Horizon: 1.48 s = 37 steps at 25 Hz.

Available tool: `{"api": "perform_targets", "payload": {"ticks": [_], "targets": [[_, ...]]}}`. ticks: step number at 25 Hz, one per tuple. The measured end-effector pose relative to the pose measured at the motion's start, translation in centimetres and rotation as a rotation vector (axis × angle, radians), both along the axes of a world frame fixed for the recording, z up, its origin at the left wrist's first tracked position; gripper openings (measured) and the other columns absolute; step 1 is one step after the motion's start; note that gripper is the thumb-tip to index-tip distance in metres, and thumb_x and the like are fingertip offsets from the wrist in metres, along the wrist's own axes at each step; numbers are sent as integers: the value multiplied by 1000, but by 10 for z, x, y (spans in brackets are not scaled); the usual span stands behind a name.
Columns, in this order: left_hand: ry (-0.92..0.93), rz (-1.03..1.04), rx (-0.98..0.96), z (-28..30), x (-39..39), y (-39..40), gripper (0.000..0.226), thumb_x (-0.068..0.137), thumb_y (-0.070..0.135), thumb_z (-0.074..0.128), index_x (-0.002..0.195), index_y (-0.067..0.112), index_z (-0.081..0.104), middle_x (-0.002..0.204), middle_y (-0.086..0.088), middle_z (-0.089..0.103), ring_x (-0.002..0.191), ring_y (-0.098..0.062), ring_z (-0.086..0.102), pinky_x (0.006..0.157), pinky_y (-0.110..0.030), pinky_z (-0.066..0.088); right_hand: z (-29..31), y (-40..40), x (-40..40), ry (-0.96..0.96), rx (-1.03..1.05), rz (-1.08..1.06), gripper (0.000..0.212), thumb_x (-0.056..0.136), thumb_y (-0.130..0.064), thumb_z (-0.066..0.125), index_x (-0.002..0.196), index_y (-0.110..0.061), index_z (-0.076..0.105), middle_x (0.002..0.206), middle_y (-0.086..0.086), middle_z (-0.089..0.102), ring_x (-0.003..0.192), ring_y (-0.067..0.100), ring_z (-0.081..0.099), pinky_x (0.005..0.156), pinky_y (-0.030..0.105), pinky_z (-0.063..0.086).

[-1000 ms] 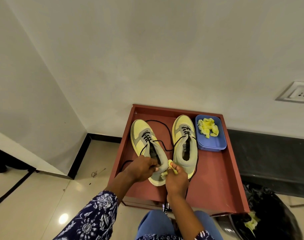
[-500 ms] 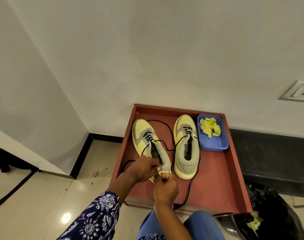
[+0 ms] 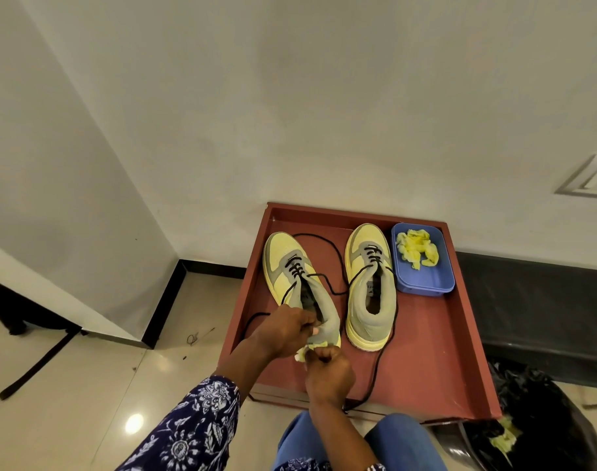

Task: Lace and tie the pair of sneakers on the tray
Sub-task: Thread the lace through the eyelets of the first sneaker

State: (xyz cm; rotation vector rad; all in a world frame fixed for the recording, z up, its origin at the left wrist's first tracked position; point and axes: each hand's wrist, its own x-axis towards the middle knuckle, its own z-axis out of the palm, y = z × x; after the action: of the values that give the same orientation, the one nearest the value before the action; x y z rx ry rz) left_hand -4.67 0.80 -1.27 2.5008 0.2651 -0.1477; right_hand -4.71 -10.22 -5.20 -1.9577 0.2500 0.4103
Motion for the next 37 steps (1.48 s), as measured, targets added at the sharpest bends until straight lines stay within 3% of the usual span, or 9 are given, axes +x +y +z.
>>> {"api": "perform_targets", "payload": {"ticks": [6, 11, 14, 17, 20, 25, 30, 34, 37], "targets": [[11, 3, -1, -1, 1, 0, 28, 94, 21, 49, 107, 3, 67, 99, -14, 70, 85, -28, 62, 61, -22, 33, -10, -12, 2, 152, 82, -88, 24, 73, -3, 72, 59, -17, 60, 68, 7, 68, 70, 29, 67, 70, 41, 57], [18, 1, -17, -2, 1, 1, 29, 94, 22, 50, 109, 5, 66, 104, -12, 70, 91, -28, 63, 75, -31, 50, -10, -21, 13, 210, 197, -162, 25, 79, 5, 64, 65, -16, 59, 71, 6, 64, 69, 23, 61, 68, 36, 55], [19, 3, -3, -2, 1, 1, 28, 94, 23, 50, 108, 5, 66, 103, -11, 70, 91, -27, 63, 75, -32, 48, -6, -21, 26, 183, 135, -174, 19, 81, 0, 62, 78, -18, 67, 87, 6, 69, 83, 28, 64, 79, 42, 55], [33, 9, 4, -4, 1, 2, 28, 93, 25, 51, 104, 5, 66, 99, -11, 70, 88, -28, 62, 72, -32, 47, 6, -22, 42, 127, 101, -112, 23, 84, 1, 56, 103, -6, 68, 97, 4, 66, 86, 23, 58, 78, 31, 47], [26, 16, -6, -5, 0, 3, 28, 93, 25, 51, 101, 4, 67, 95, -13, 70, 84, -29, 62, 71, -34, 46, 11, -22, 45, 101, 86, -52, 29, 86, 2, 53, 111, -5, 65, 102, 7, 65, 87, 21, 55, 75, 27, 41], [7, 12, 9, -6, 0, 2, 27, 94, 23, 49, 102, 5, 67, 93, -13, 70, 78, -27, 61, 62, -28, 40, 3, -13, 19, 147, 83, -98, 20, 83, 3, 51, 95, -10, 60, 95, 11, 66, 84, 29, 58, 65, 28, 43], [-5, 23, 8, -6, -1, 0, 28, 94, 24, 50, 100, 3, 67, 90, -14, 70, 78, -29, 61, 61, -29, 39, -9, 6, 1, 268, 96, -142, 17, 76, -3, 63, 82, -12, 50, 93, 18, 66, 84, 34, 63, 78, 44, 54], [9, 27, 3, -5, -1, 0, 29, 94, 25, 50, 102, 3, 67, 91, -14, 70, 77, -28, 62, 61, -27, 39, 8, 16, -2, 403, 322, -286, 16, 75, -1, 67, 85, -5, 55, 87, 16, 65, 77, 30, 63, 69, 40, 55], [22, 40, -27, -5, -1, 0, 28, 93, 25, 51, 101, 5, 67, 92, -13, 70, 78, -27, 62, 66, -31, 47, 25, 18, 3, 505, 495, -387, 18, 77, 6, 65, 71, -7, 54, 72, 9, 61, 65, 22, 58, 64, 36, 53]]}}
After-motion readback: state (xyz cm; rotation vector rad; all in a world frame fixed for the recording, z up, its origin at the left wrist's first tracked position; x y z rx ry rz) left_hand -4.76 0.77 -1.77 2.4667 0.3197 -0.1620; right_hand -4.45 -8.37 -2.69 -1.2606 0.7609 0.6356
